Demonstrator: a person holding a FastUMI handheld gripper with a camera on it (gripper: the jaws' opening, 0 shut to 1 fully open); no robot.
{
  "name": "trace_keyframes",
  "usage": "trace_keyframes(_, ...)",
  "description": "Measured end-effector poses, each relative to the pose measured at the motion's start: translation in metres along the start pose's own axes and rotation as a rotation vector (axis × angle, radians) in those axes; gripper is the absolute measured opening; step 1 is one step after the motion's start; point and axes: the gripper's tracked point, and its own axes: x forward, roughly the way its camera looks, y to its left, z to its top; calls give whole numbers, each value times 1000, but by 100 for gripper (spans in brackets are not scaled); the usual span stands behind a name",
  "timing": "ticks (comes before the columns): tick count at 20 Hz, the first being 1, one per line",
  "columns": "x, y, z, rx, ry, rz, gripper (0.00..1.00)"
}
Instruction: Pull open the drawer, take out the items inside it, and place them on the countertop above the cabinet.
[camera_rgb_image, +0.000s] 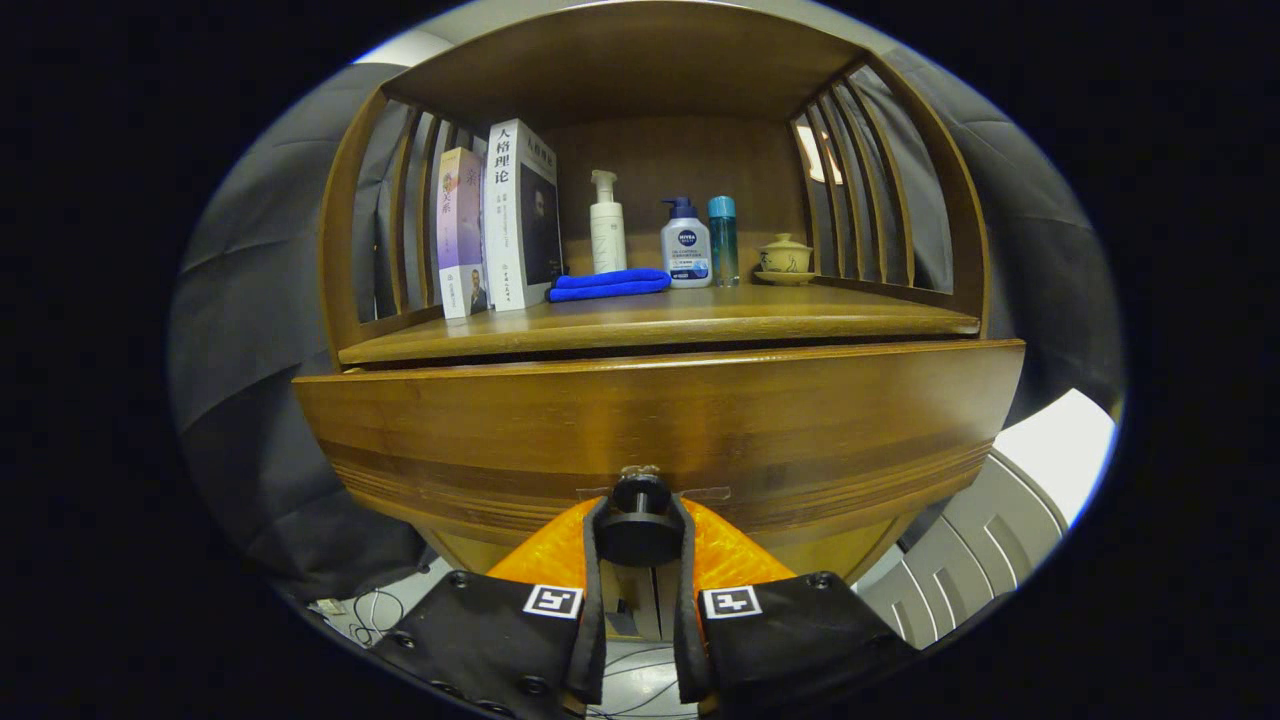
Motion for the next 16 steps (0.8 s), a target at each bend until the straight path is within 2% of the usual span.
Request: trace_keyframes(16,-69,3,-29,-3,16,41,30)
